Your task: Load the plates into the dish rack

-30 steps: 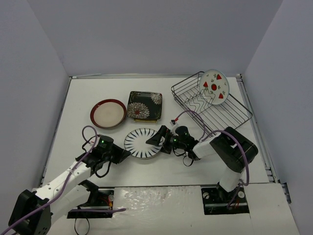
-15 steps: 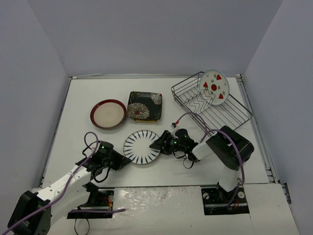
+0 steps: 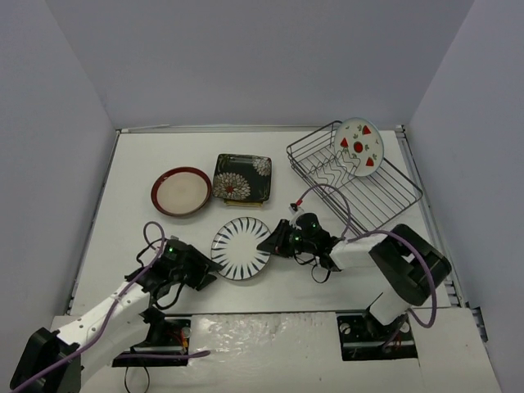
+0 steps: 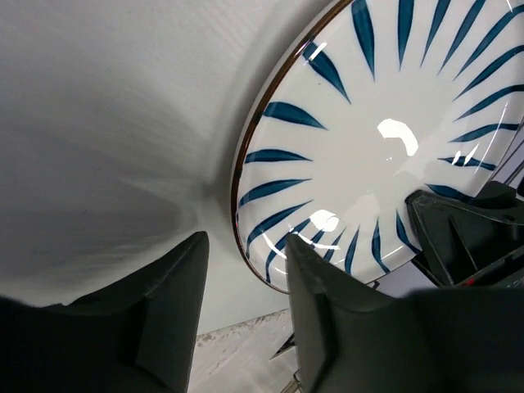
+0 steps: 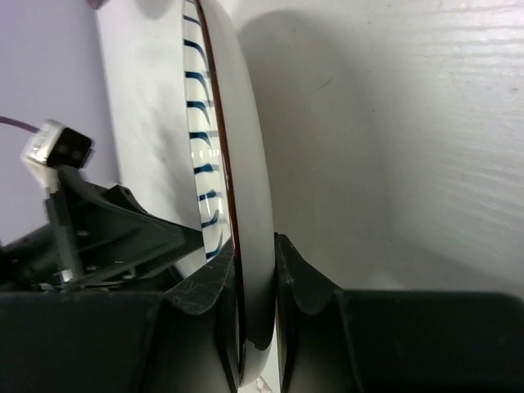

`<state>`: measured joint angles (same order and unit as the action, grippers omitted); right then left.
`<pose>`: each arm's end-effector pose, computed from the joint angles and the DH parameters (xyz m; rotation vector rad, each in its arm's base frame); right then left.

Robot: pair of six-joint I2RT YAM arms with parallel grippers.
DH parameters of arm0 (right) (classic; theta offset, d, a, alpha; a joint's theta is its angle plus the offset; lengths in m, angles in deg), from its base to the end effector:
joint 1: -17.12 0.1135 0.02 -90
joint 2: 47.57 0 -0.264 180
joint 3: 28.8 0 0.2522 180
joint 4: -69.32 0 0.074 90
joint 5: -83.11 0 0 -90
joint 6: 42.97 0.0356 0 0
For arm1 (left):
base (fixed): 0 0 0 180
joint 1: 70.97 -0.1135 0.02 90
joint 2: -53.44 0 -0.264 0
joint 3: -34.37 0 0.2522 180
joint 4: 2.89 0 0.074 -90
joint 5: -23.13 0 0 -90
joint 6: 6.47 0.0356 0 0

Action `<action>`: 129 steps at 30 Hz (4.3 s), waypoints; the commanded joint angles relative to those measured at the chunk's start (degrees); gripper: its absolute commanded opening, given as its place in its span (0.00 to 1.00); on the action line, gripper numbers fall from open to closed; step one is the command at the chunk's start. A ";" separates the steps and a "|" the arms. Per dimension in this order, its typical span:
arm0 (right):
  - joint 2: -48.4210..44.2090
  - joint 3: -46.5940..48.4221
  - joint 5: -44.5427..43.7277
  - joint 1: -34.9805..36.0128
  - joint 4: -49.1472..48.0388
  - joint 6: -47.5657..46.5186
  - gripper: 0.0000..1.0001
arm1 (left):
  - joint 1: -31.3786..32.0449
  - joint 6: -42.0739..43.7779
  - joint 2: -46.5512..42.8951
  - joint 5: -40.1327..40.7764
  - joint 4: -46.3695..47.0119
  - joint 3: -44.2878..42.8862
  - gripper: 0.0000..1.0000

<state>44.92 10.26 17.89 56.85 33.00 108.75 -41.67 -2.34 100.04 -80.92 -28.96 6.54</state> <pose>0.2084 0.1926 0.1434 0.0679 2.1846 1.5334 0.1304 -0.0831 0.1476 -1.1554 2.4386 -1.1241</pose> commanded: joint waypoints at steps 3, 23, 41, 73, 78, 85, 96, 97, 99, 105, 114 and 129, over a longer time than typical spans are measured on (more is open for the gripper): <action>-15.79 14.06 -7.46 -0.02 27.54 -16.86 0.00 | 0.32 4.00 -3.93 1.65 -5.89 -9.09 0.74; -15.41 64.83 -21.62 -25.24 64.54 -71.33 0.00 | 0.14 52.26 -0.71 33.72 -34.82 -43.78 0.97; 4.13 76.75 -11.38 -42.19 58.63 -93.34 0.00 | -0.45 62.29 -0.14 33.64 -22.07 -32.31 0.97; 9.46 66.62 -6.06 -43.15 51.03 -91.37 0.00 | -6.01 63.28 3.47 27.06 -19.72 -32.25 0.97; 10.57 64.72 -5.09 -43.15 49.29 -89.26 0.01 | -6.01 63.25 3.36 26.77 -19.55 -32.34 0.97; 10.53 63.49 -5.26 -43.59 48.06 -88.10 0.31 | -6.01 63.28 2.89 27.05 -19.60 -32.25 0.97; -3.83 64.96 -10.72 -43.59 49.30 -82.66 0.96 | -6.02 62.04 2.06 27.24 -20.03 -32.18 0.97; -5.92 65.60 -10.95 -43.59 49.39 -81.41 0.98 | -6.07 61.90 2.07 27.11 -19.98 -32.17 0.97; -10.19 66.52 -10.83 -43.59 49.30 -78.10 1.00 | -6.10 61.51 2.05 27.04 -20.11 -32.17 0.97; -18.29 65.92 -6.02 -43.39 46.82 -62.73 1.00 | -6.32 60.81 2.76 26.49 -19.95 -32.08 0.97; -31.46 37.87 -1.62 -32.90 28.66 -38.68 1.00 | -6.54 47.99 5.03 23.16 -14.28 -30.47 0.97; -38.10 21.55 4.01 -27.60 31.65 -36.78 1.00 | -12.34 24.29 17.94 27.41 -1.67 -29.36 0.97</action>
<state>9.19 29.10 19.17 28.89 67.91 73.68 -52.43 28.84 116.47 -54.79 -40.01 -21.70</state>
